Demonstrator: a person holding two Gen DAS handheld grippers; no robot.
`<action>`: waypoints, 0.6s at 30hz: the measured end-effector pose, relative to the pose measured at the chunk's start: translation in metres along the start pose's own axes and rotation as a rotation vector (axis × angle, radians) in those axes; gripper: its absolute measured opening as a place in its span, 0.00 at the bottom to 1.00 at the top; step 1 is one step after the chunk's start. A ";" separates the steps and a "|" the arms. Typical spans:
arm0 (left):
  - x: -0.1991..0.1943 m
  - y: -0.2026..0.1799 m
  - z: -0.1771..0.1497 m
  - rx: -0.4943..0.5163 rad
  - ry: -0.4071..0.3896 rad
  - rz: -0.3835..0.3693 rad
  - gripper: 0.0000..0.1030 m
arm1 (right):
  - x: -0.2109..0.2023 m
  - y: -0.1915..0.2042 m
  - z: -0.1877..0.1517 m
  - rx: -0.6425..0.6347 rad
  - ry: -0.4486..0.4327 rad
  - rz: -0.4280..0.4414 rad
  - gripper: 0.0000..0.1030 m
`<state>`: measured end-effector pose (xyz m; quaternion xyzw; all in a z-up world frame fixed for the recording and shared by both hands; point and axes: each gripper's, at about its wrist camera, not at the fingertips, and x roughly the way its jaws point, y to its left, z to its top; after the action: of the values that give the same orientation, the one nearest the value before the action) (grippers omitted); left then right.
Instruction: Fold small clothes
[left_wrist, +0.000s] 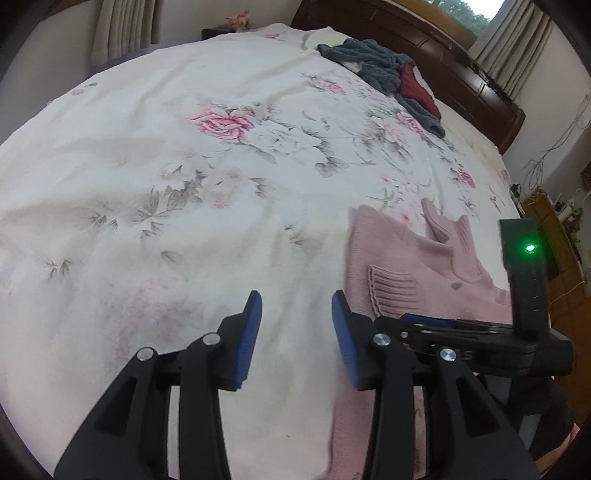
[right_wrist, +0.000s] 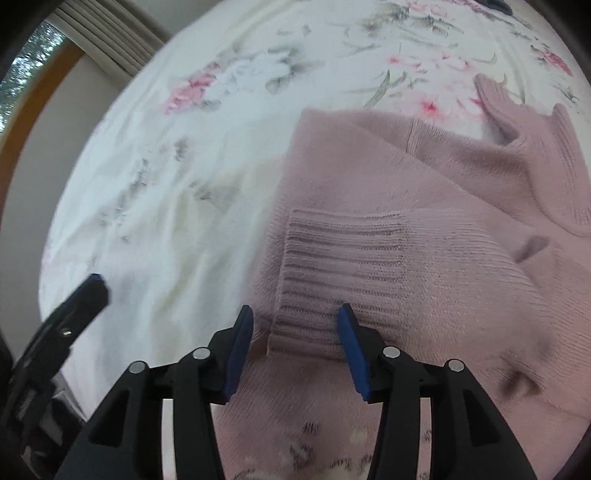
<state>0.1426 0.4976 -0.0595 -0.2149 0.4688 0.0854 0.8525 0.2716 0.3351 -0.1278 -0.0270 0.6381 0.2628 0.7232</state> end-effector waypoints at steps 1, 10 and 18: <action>0.001 0.002 -0.001 -0.005 0.002 0.000 0.38 | 0.002 -0.002 -0.001 0.006 0.003 0.002 0.45; 0.010 -0.014 -0.009 0.028 0.030 0.004 0.39 | -0.053 -0.044 -0.018 0.035 -0.091 0.120 0.05; 0.033 -0.079 -0.014 0.134 0.058 -0.037 0.40 | -0.150 -0.153 -0.048 0.187 -0.236 0.148 0.05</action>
<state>0.1771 0.4187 -0.0712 -0.1684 0.4941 0.0318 0.8524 0.2838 0.1336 -0.0410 0.1186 0.5709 0.2560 0.7710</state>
